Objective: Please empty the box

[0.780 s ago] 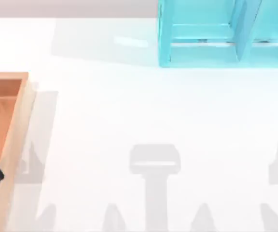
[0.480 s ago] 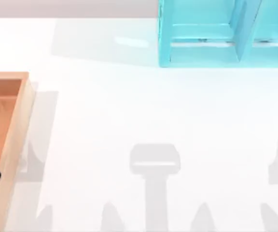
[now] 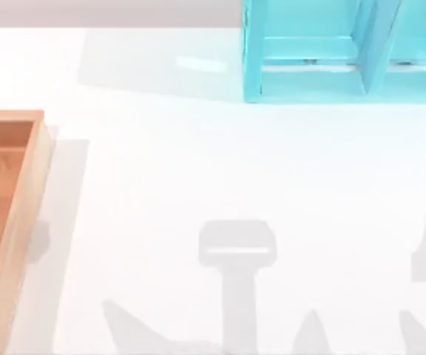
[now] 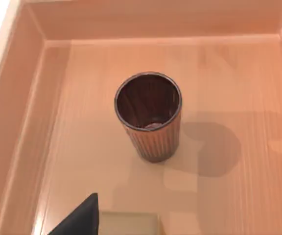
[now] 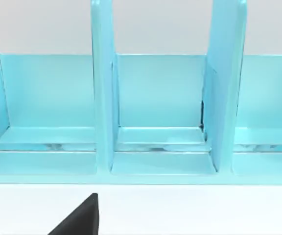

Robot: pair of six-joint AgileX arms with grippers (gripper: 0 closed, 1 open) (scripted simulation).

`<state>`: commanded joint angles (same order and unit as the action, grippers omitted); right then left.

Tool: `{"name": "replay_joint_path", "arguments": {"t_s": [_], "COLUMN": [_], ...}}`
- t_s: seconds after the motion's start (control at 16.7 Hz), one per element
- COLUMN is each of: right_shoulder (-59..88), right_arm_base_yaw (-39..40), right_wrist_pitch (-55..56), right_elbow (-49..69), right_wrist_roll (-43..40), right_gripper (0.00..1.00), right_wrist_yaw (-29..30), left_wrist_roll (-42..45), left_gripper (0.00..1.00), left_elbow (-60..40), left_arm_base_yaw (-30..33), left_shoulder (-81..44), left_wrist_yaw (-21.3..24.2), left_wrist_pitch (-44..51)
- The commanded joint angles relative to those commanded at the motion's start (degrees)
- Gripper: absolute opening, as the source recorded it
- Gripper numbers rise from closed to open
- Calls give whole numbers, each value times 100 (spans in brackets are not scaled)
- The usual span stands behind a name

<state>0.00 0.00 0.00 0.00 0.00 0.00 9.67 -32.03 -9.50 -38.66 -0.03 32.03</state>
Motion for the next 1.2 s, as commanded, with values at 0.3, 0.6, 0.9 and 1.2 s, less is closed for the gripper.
{"name": "replay_joint_path", "arguments": {"t_s": [0.3,0.6,0.9,1.2], "right_shoulder": [0,0,0,0], "right_arm_base_yaw": [0,0,0,0], "right_wrist_pitch": [0,0,0,0], "right_elbow": [0,0,0,0], "right_wrist_roll": [0,0,0,0], "right_gripper": [100,100,100,100], "right_wrist_yaw": [0,0,0,0], "left_wrist_roll": [621,1073,1203,1189], "left_gripper": [100,100,100,100], "left_elbow": [-2039,-3528,-3948,-3865], "left_arm_base_yaw": [-572,-992,-1118,-1102], "left_shoulder": [-2854,-4742,-5200,-5215], "left_wrist_yaw": [5,-1,-8,-8], "left_wrist_pitch": [2024,3469,3871,3779]}}
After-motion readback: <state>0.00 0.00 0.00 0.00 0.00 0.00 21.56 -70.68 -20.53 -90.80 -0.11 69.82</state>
